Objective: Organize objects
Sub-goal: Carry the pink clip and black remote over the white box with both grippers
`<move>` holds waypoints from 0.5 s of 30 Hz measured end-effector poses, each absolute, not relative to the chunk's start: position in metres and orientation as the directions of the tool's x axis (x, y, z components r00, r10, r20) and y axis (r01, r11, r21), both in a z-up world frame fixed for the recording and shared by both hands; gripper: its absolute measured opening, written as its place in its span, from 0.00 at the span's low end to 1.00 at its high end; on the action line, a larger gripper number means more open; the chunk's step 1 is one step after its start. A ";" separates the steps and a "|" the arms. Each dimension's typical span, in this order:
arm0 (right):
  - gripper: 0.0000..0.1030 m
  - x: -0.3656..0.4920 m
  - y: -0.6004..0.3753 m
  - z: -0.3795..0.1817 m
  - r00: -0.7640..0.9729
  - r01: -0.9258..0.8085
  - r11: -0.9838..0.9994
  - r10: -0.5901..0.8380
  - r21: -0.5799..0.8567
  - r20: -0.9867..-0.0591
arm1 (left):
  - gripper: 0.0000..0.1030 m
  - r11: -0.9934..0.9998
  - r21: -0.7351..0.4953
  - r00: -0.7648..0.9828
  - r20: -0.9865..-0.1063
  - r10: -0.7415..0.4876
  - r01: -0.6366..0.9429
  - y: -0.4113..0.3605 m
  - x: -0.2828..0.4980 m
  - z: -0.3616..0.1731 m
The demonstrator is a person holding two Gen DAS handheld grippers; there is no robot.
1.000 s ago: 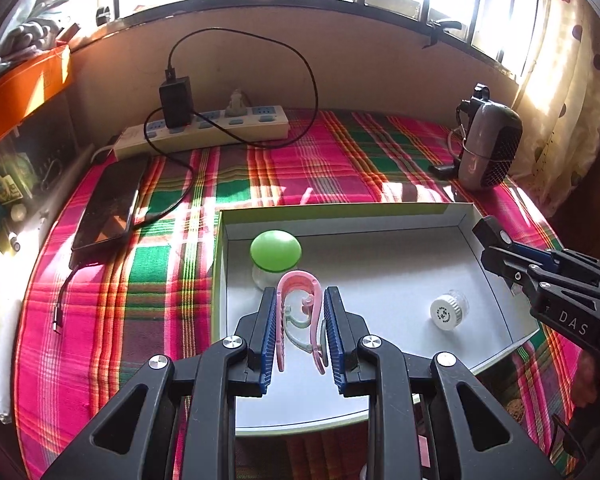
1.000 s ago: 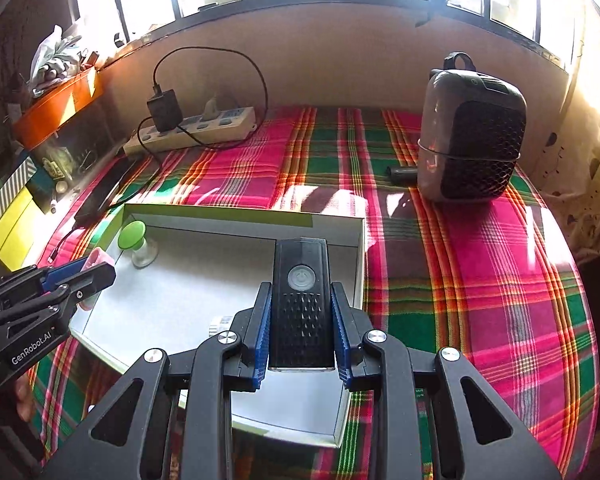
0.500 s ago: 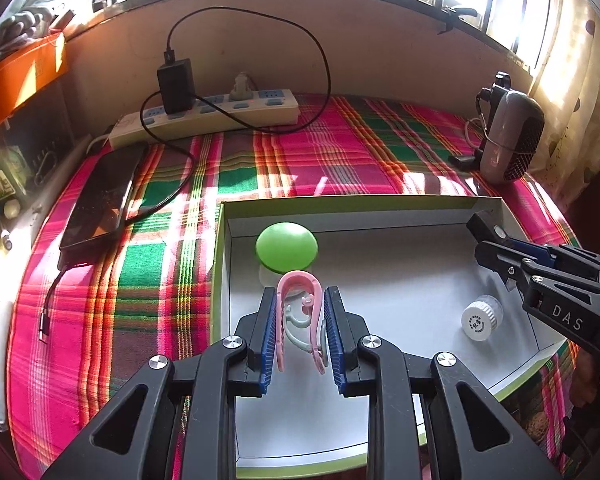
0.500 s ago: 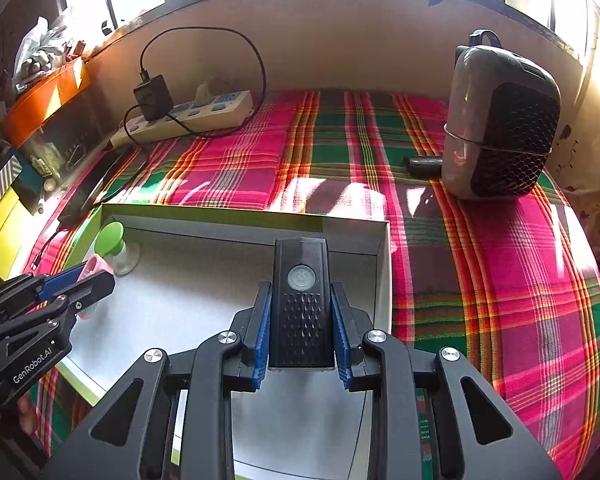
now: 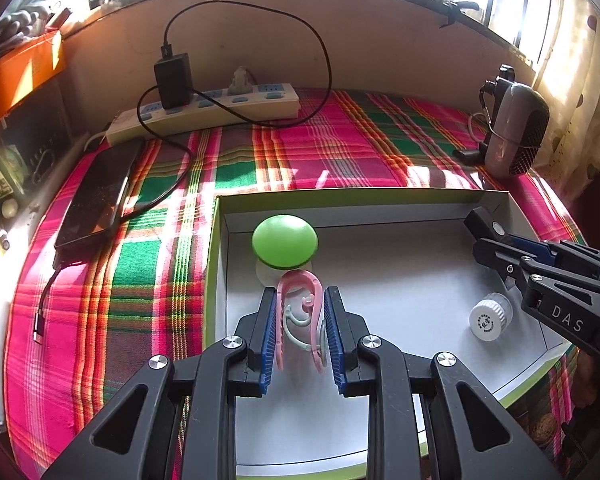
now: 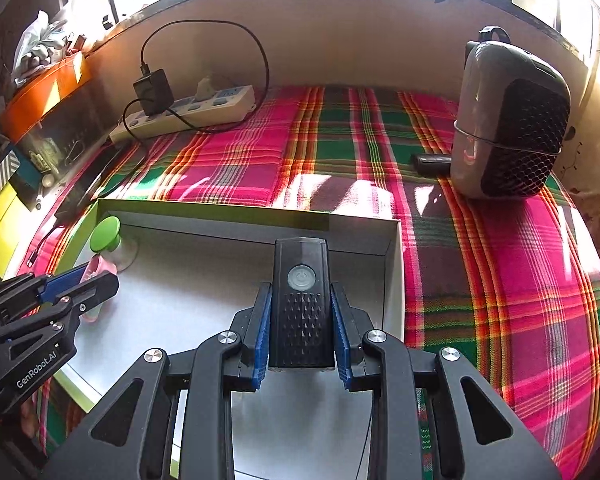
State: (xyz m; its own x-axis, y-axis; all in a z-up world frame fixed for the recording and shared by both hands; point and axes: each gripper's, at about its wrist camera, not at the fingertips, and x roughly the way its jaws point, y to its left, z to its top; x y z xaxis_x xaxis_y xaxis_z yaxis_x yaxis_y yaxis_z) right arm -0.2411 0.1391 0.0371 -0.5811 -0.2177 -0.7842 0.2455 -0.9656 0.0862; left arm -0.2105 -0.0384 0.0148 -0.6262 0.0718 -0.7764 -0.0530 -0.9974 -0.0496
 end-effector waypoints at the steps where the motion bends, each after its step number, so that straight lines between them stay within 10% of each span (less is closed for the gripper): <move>1: 0.27 -0.241 0.139 0.037 -0.581 0.245 -0.966 -0.216 0.084 -0.785 | 0.20 -0.997 -0.048 -0.626 -0.776 0.071 -0.053 -0.039 -0.211 0.015; 15: 0.27 -0.241 0.135 0.036 -0.584 0.250 -0.966 -0.202 0.063 -0.786 | 0.21 -0.998 -0.034 -0.623 -0.780 0.057 -0.049 -0.037 -0.212 0.014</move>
